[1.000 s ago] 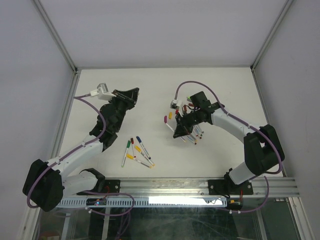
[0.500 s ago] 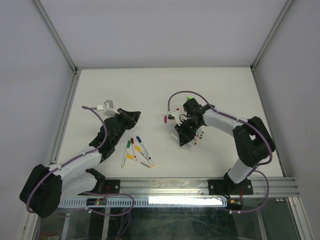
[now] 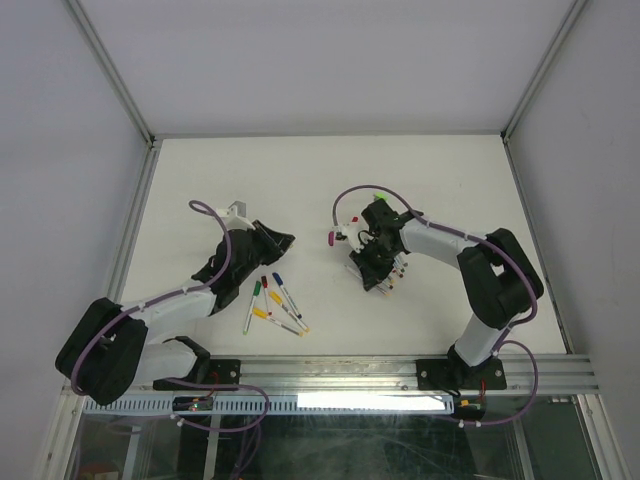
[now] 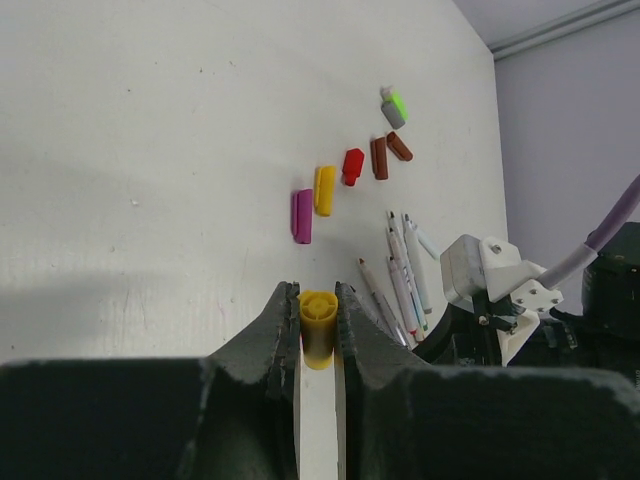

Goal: Open the pen caps
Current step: Place the pen at the center of the board.

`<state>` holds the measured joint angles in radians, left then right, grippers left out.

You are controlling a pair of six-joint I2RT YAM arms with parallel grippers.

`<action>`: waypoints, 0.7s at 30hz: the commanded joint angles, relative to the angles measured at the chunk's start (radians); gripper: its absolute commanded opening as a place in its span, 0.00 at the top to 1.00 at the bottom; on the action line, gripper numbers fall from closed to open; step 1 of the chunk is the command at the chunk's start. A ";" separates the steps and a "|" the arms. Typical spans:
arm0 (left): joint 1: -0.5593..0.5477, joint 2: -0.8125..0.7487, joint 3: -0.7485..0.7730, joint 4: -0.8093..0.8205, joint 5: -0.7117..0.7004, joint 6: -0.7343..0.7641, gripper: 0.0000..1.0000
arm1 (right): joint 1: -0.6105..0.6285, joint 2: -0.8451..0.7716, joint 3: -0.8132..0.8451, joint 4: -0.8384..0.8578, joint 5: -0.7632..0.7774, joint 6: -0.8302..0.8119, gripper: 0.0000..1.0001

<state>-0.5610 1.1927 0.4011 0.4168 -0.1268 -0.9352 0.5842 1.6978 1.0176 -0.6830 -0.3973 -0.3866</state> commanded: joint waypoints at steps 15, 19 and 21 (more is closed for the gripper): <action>0.010 0.190 0.153 -0.042 0.085 -0.011 1.00 | 0.036 0.021 0.034 0.079 0.166 0.039 0.86; 0.010 0.215 0.171 -0.050 0.091 -0.012 1.00 | 0.039 0.022 0.033 0.080 0.180 0.037 0.80; 0.009 0.228 0.178 -0.050 0.101 -0.012 1.00 | 0.040 0.022 0.033 0.082 0.188 0.036 0.79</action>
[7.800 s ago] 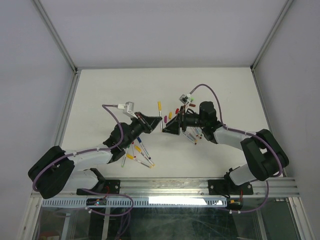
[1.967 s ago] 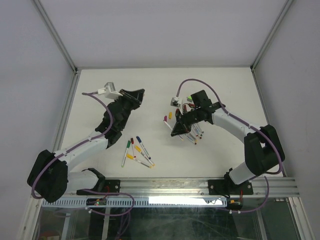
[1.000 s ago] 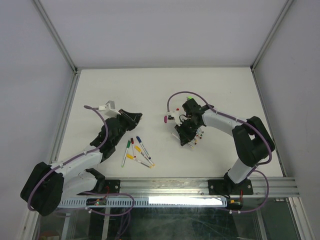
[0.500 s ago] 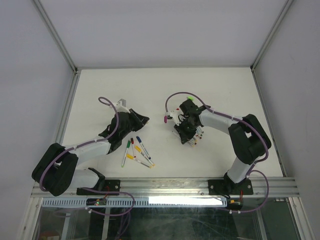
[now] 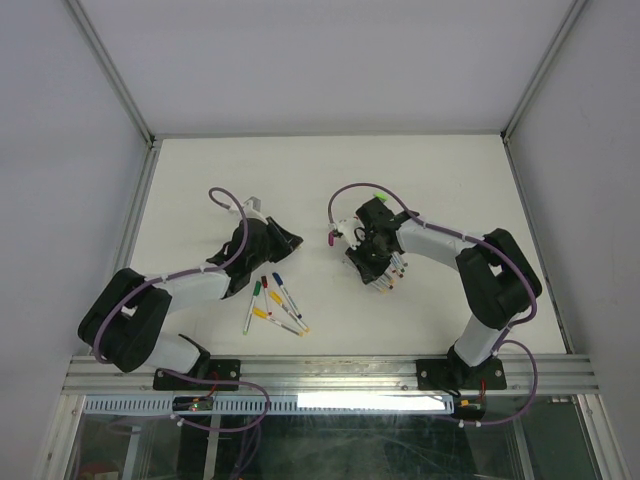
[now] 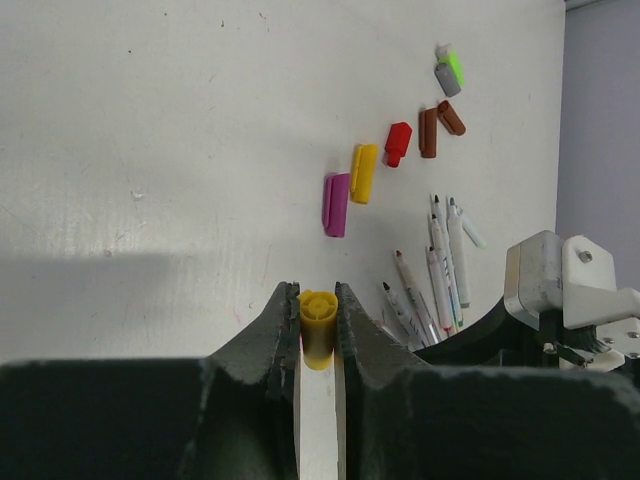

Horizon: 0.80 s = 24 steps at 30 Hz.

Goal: Open the pen caps
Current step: Place the pen at the center of the board.

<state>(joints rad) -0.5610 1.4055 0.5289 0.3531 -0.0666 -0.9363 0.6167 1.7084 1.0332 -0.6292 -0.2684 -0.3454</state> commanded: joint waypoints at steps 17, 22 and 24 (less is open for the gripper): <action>0.009 0.075 0.072 0.010 0.073 -0.014 1.00 | 0.010 -0.019 0.036 0.008 0.019 -0.007 0.75; 0.007 0.114 0.091 0.001 0.083 -0.027 1.00 | 0.002 -0.057 0.045 -0.002 -0.019 -0.012 0.74; 0.005 0.128 0.106 -0.014 0.077 -0.030 1.00 | -0.003 -0.075 0.047 -0.005 -0.037 -0.017 0.74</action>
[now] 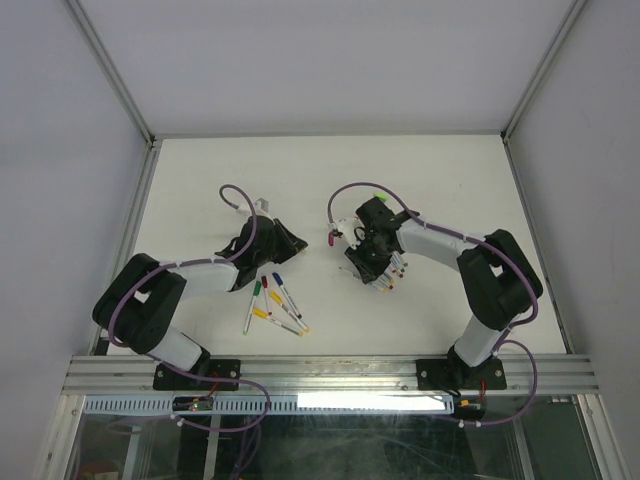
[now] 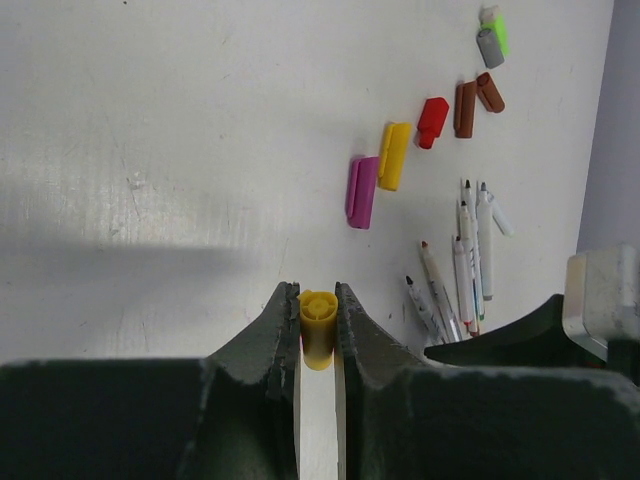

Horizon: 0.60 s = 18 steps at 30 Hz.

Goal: Open the pen caps
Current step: Place the pen at the center of the board, then place the pen cap at the center of the board.

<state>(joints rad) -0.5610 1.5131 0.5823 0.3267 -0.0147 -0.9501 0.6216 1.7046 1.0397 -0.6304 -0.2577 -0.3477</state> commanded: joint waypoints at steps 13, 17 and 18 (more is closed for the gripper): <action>-0.036 0.159 0.228 -0.159 -0.004 0.014 1.00 | -0.022 -0.100 0.041 -0.004 -0.084 -0.027 0.72; -0.047 0.202 0.282 -0.207 -0.020 0.035 0.98 | -0.023 -0.102 0.039 -0.004 -0.089 -0.029 0.72; -0.050 0.209 0.294 -0.218 -0.031 0.036 0.97 | -0.024 -0.103 0.040 -0.004 -0.091 -0.029 0.72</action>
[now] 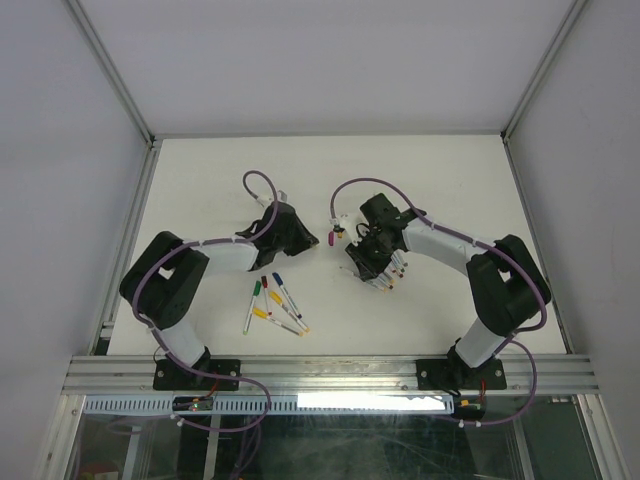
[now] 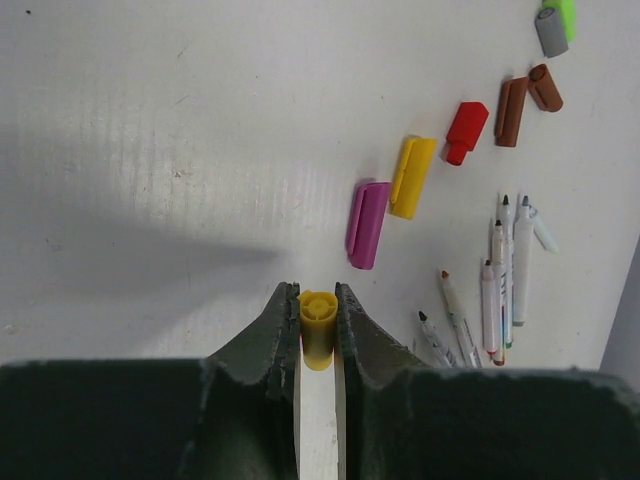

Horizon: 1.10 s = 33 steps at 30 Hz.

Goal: Open the pen caps
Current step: Place the pen cap at the center of the board.

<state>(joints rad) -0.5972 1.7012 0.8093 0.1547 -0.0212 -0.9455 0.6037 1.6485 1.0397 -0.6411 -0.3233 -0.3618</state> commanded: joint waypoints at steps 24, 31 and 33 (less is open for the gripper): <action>-0.036 0.116 0.213 -0.219 -0.090 0.133 0.66 | -0.037 -0.076 0.040 0.007 -0.056 -0.013 0.72; -0.037 -0.020 0.191 -0.208 -0.089 0.183 0.63 | -0.052 -0.109 0.039 0.004 -0.103 -0.023 0.72; -0.037 -0.077 0.160 -0.188 -0.086 0.209 0.62 | -0.058 -0.121 0.040 0.000 -0.123 -0.029 0.72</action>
<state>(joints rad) -0.6228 1.7741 0.9947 -0.0681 -0.0998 -0.8051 0.5579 1.5955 1.0397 -0.6476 -0.3866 -0.3691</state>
